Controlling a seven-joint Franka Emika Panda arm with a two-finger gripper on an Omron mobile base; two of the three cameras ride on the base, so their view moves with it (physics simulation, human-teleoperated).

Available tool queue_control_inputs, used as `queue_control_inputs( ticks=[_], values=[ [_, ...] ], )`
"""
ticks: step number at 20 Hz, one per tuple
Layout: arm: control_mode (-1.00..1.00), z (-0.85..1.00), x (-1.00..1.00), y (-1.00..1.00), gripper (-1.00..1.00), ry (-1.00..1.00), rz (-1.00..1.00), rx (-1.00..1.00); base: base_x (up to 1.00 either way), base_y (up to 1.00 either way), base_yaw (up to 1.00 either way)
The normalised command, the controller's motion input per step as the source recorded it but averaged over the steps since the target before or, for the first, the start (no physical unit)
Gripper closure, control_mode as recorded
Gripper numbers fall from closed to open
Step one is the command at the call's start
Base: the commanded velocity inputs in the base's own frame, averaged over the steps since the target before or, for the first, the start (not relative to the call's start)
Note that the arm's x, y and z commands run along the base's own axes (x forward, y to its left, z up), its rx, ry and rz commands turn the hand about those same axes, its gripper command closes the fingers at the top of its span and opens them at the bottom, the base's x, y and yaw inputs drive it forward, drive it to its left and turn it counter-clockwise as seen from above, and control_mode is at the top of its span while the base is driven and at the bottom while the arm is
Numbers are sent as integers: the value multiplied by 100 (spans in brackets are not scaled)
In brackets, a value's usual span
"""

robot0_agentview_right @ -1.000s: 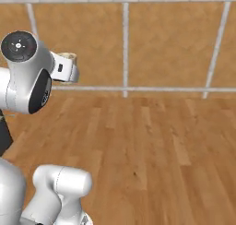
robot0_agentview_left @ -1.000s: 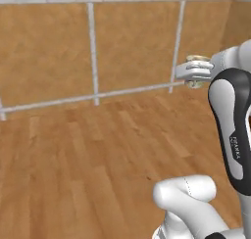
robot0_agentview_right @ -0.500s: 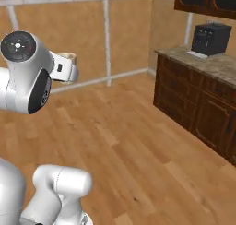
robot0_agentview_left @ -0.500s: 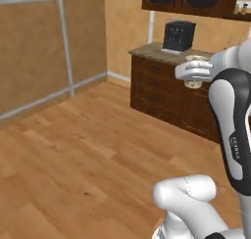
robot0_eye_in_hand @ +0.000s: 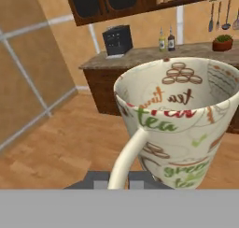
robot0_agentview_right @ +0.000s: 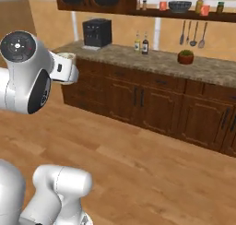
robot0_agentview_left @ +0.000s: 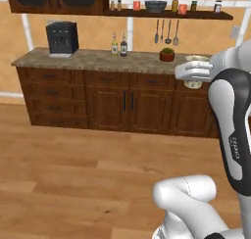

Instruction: Gather all objects into one cabinet and sort the glasses and bowls to opposite sides.

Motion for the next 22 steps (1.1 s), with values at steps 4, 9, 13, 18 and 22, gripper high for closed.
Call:
queue_control_inputs(
  ticks=[4, 9, 13, 18, 22],
  values=[
    [100, 0, 0, 0, 100, 0, 0, 0, 10, 35, -83],
    [100, 0, 0, 0, 100, 0, 0, 0, 32, 46, -30],
    [100, 0, 0, 0, 100, 0, 0, 0, 42, 25, 2],
    [100, 0, 0, 0, 100, 0, 0, 0, 76, 13, -3],
    [100, 0, 0, 0, 100, 0, 0, 0, 75, 27, -5]
  ],
)
